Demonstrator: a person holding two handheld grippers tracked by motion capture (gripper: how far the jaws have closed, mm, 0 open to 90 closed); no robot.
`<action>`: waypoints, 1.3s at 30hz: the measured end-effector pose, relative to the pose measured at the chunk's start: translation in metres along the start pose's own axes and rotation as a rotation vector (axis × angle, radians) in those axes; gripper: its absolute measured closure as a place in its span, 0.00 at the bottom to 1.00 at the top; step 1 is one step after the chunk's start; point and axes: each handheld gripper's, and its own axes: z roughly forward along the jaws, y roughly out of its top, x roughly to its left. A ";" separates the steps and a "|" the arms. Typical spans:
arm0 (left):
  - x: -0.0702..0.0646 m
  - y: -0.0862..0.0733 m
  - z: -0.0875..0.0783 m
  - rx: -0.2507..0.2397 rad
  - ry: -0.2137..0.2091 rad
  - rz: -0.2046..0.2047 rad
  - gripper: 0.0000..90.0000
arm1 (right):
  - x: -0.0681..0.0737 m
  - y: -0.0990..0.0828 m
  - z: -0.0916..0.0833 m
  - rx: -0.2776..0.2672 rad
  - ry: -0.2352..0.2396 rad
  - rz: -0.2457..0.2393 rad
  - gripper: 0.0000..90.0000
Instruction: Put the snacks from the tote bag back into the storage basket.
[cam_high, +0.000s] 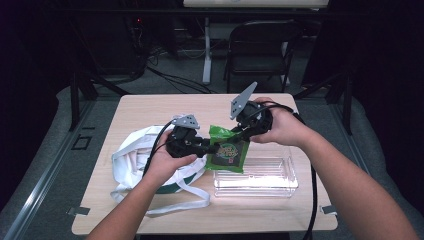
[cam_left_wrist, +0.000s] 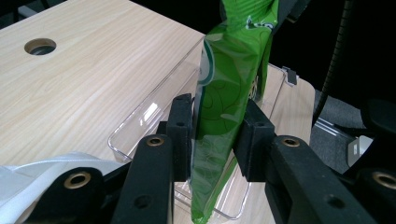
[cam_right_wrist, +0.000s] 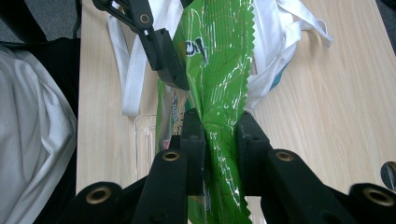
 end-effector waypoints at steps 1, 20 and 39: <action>0.000 0.000 0.000 -0.001 0.003 -0.003 0.77 | -0.001 0.000 0.000 0.002 0.001 0.001 0.85; 0.007 -0.008 -0.005 -0.012 0.021 -0.038 0.65 | -0.014 -0.010 -0.002 0.044 -0.029 0.017 0.85; 0.014 -0.028 -0.020 -0.029 0.045 -0.079 0.65 | -0.025 -0.023 0.000 0.070 -0.045 0.026 0.85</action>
